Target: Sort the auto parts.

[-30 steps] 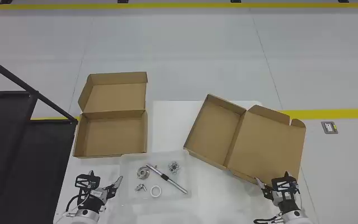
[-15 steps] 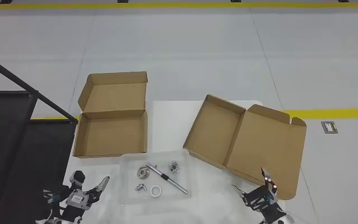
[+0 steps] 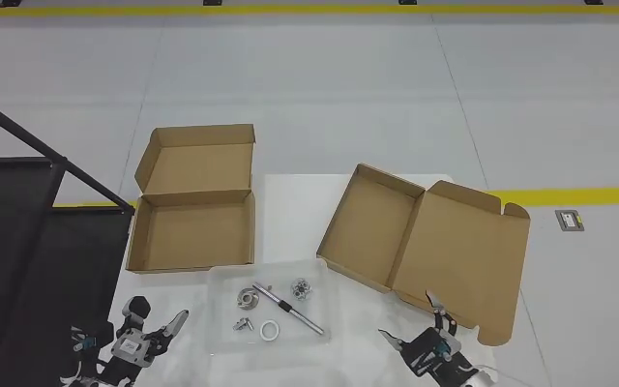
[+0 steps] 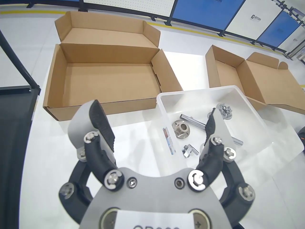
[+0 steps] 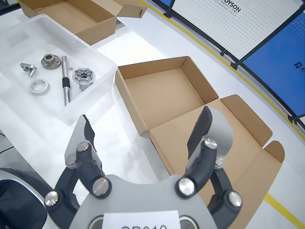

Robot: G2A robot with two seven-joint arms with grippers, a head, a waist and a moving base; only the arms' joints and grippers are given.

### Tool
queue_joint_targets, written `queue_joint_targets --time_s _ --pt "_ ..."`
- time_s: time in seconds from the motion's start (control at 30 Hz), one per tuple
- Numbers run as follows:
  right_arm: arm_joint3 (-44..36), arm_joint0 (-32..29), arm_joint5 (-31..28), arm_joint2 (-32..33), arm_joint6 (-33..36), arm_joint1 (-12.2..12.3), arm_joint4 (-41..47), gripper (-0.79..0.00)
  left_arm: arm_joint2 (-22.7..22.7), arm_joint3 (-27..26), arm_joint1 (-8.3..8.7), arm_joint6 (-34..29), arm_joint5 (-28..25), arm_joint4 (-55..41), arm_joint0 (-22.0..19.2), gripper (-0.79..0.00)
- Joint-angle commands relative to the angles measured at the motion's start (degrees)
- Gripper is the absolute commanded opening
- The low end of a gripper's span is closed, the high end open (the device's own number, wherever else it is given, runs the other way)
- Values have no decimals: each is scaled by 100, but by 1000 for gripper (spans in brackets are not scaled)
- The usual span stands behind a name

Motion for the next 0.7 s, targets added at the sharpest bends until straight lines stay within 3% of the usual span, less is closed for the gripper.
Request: queue_joint_targets --time_s 0.0,0.2,0.37,0.53,0.67 --pt "213 97 197 -162 198 -16 44 0 14 -32 -2 -35 -42 -35 2 0" --pt "6 1133 -1452 -998 478 6 -741 0 -32 0 3 -306 -193 -201 -8 0" --pt "466 2779 -2857 -1980 1460 -135 -303 0 -14 38 0 -424 -190 -222 -59 0" --pt "1714 4357 -2853 -3029 2611 -481 815 0 73 62 -14 -418 -24 -31 -102 0" --pt "1714 4357 -2853 -3029 2611 -481 815 0 85 61 -15 -415 -12 -14 -102 0"
